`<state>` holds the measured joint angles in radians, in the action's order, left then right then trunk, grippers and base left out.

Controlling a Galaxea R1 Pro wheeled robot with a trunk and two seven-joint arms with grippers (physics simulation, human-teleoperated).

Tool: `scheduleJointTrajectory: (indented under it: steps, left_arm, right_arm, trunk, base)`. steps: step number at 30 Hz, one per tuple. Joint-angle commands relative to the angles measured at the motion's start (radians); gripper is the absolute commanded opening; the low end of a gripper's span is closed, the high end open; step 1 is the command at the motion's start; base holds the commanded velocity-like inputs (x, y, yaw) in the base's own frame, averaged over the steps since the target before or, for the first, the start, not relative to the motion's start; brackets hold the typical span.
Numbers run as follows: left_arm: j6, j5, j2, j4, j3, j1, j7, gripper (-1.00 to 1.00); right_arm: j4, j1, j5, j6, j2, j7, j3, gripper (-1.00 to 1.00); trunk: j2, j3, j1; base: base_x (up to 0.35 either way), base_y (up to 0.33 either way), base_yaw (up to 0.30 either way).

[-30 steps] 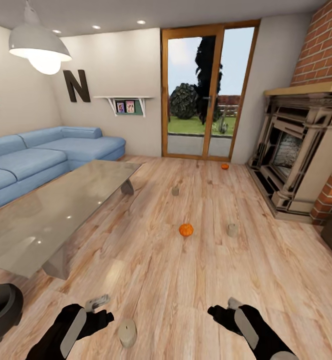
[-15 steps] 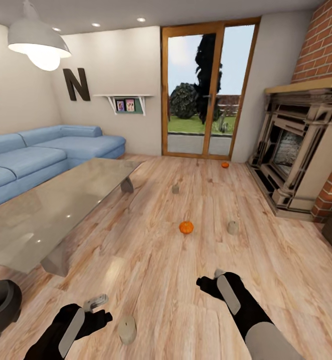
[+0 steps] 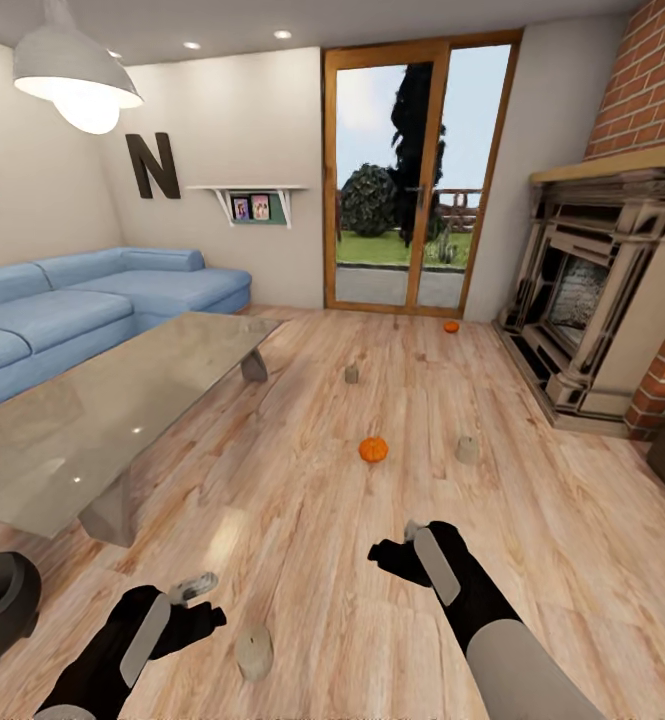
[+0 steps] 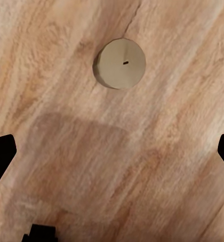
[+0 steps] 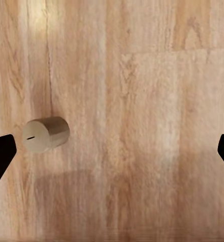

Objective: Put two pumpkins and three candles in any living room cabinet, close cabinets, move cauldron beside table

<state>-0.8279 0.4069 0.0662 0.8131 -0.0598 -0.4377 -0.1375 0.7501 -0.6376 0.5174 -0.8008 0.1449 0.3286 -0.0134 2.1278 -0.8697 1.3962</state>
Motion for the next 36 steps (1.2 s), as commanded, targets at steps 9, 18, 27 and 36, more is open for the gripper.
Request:
scheduleJointTrajectory:
  steps: [9, 18, 27, 36]
  left_arm:
    - [-0.020, 0.000, 0.001, 0.008, 0.000, -0.001, 0.001, 1.00]
    - [-0.019, 0.003, 0.000, 0.009, 0.000, -0.001, 0.002, 1.00]
    - [-0.014, 0.003, 0.000, 0.009, 0.000, -0.001, 0.004, 1.00]
    - [-0.011, 0.005, -0.002, 0.011, 0.001, -0.001, 0.004, 1.00]
  right_arm:
    - [0.093, 0.005, 0.007, -0.015, 0.026, -0.004, -0.037, 1.00]
    - [0.164, 0.015, 0.015, -0.020, 0.026, -0.009, -0.042, 1.00]
    - [0.166, 0.016, 0.016, -0.020, 0.027, -0.010, -0.042, 1.00]
    - [0.166, 0.016, 0.016, -0.017, 0.027, -0.011, -0.042, 1.00]
  trunk:
    - [0.063, -0.028, 0.035]
    - [0.126, -0.056, 0.069]
    - [0.175, -0.078, 0.096]
    - [0.175, -0.078, 0.096]
  base:
    - [0.000, 0.000, 0.000]
    - [0.000, 0.000, 0.000]
    - [0.000, 0.000, 0.000]
    - [0.033, 0.008, 0.000]
